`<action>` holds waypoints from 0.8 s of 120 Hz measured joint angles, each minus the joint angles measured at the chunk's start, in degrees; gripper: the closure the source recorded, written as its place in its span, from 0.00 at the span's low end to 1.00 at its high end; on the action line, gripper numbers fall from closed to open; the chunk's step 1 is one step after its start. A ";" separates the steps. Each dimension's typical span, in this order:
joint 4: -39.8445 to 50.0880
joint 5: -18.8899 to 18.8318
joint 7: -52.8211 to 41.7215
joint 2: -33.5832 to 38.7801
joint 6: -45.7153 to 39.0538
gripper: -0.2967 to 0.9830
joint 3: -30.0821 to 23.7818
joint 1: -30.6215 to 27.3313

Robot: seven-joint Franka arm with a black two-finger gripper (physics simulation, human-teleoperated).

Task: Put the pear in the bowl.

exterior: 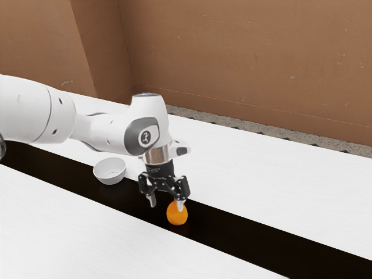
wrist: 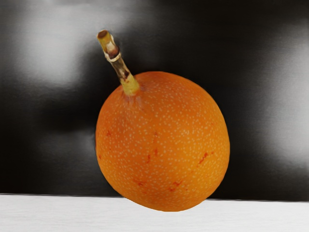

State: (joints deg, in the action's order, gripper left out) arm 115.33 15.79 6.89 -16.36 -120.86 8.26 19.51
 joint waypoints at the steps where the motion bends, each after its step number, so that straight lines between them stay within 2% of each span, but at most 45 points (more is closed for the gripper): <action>1: -0.14 0.03 -0.10 -0.18 -0.12 0.24 0.00 -0.01; 19: -1.28 0.61 -1.64 -2.20 -1.60 0.25 -0.18 -0.03; 69: -3.37 1.13 -4.45 -5.60 -2.79 0.35 -0.45 -0.05; 96: -4.02 2.89 -6.24 -6.86 -2.91 0.37 -0.44 -0.08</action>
State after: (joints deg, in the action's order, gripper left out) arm 111.30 18.68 0.65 -23.21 -123.77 7.82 19.43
